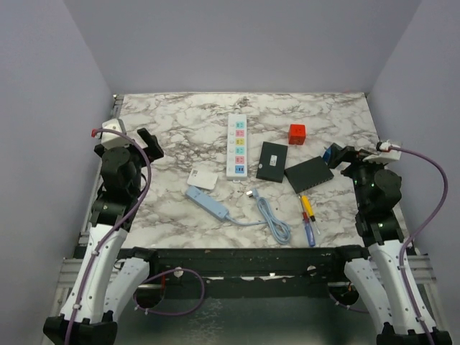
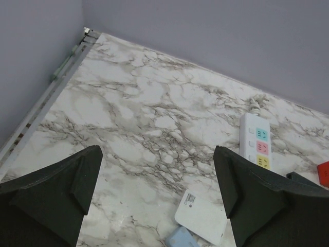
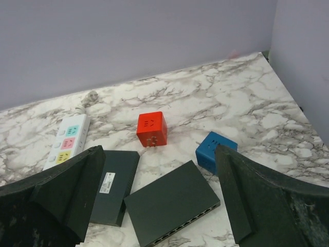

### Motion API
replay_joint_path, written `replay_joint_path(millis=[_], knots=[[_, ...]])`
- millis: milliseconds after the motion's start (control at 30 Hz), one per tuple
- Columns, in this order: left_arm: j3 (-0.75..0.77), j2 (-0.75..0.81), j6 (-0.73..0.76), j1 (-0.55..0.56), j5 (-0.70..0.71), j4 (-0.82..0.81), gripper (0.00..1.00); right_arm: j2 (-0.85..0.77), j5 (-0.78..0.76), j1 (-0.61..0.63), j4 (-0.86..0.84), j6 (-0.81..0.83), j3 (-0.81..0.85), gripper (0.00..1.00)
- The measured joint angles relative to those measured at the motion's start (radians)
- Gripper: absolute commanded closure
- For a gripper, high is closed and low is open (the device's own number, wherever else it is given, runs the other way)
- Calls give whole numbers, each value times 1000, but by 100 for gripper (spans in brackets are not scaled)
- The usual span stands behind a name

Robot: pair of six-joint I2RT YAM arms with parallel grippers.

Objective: Pull the plug off the socket

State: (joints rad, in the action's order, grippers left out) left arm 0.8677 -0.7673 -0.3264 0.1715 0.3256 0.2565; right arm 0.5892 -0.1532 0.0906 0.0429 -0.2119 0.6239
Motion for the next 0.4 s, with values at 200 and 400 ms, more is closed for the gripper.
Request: replay_joint_path(millis=[200,400], knots=[[-61,60,37,0,15,-3,1,-46,0,0,-58,40,-56,1],[-68,46,56,0,14,1,1,-27,0,0,-64,49,-56,0]])
